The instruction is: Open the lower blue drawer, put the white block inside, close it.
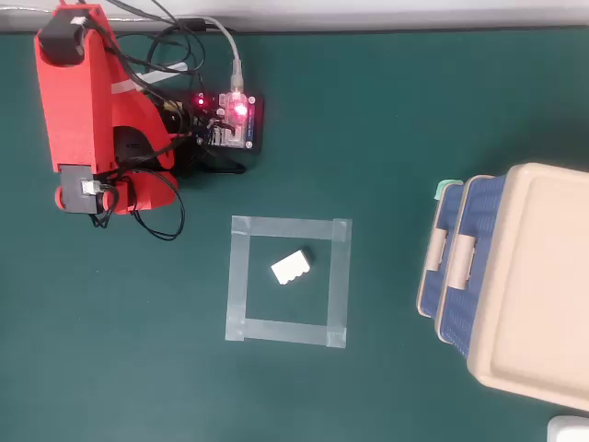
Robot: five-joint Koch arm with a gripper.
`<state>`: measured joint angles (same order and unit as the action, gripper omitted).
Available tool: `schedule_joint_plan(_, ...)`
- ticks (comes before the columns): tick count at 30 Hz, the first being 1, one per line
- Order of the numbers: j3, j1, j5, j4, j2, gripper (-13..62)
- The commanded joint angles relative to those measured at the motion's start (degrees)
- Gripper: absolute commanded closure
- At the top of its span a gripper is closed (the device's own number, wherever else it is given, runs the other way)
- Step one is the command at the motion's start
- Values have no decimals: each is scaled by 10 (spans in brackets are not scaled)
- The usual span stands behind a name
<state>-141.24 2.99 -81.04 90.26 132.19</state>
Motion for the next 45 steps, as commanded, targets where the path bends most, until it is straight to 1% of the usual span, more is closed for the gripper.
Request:
schedule_joint_plan(1, -12, 4, -2, 47, 25, 153)
schedule_joint_plan(13, 1, 3, -5, 49, 25, 154)
schedule_joint_plan(16, 96, 6, -44, 91, 25, 155)
schedule_joint_plan(19, 241, 19, -142, 137, 20, 156)
schedule_joint_plan(20, 283, 39, -180, 143, 17, 156)
schedule_joint_plan(22, 355, 135, -283, 142, -4, 156)
schedule_joint_plan(24, 405, 261, -405, 128, -39, 155)
schedule_joint_plan(25, 434, 345, -496, 105, -68, 155)
schedule_joint_plan(28, 475, 556, -700, -16, -155, 154)
schedule_joint_plan(30, 486, 682, -809, -156, -236, 154)
schedule_joint_plan(31, 488, 710, -844, -227, -275, 155)
schedule_joint_plan(34, 486, 729, -918, -446, -399, 156)
schedule_joint_plan(37, 476, 741, -938, -634, -482, 157)
schedule_joint_plan(40, 413, 755, -938, -854, -515, 157)
schedule_joint_plan(43, 311, 763, -933, -1095, -527, 157)
schedule_joint_plan(45, 255, 777, -933, -1215, -536, 157)
